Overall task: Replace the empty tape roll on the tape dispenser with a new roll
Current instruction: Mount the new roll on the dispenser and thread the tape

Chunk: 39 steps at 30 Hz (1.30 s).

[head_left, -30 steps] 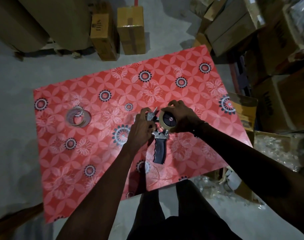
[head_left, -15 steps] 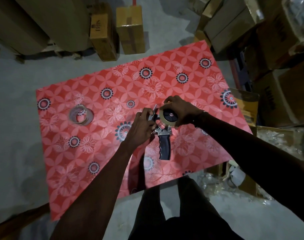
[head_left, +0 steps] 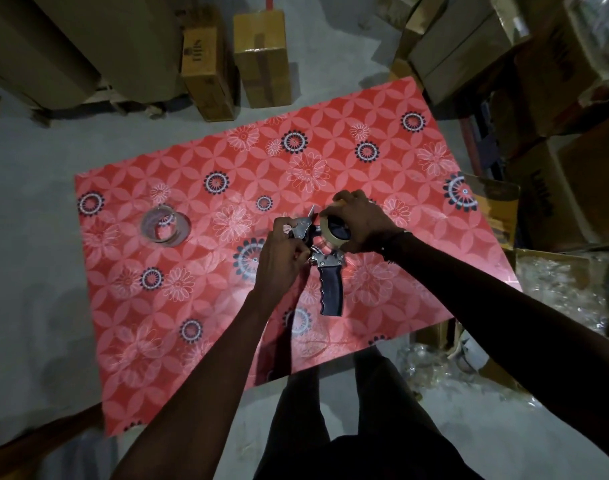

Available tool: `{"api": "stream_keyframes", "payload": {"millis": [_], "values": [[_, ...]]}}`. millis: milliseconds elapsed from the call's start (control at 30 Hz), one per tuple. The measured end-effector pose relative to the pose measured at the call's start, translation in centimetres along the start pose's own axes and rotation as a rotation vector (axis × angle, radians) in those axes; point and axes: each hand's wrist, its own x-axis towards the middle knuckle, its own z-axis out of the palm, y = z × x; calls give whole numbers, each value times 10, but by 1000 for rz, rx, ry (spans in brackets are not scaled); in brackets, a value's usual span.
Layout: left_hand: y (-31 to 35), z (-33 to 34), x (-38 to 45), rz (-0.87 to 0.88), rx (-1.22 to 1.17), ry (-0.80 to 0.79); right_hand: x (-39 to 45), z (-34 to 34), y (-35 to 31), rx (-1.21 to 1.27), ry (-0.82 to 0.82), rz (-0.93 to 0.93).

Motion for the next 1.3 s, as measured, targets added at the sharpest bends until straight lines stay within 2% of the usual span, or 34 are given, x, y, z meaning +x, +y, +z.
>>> {"api": "stream_keyframes", "payload": {"millis": [300,500,633,733,833,967,1133,1300], "values": [[-19,-12,2,151,-10,-110,0,-9,-5,47,-71,-72],[-30,-21,1,207,-67,-223,5,-8,3,30,-102,-207],[-25,-30,0,244,-63,-235,15,1,17,24,-130,-302],[-23,-32,-5,209,-32,-193,14,7,18,-8,-116,-244],[-24,-25,-10,149,-17,-171,5,5,7,22,-56,-101],[-25,-17,-14,173,-29,-192,6,10,5,-21,-2,32],[-26,-26,-8,178,17,-239,12,11,8,9,-22,12],[-31,-32,-5,248,1,-278,13,-2,9,32,-67,-93]]}}
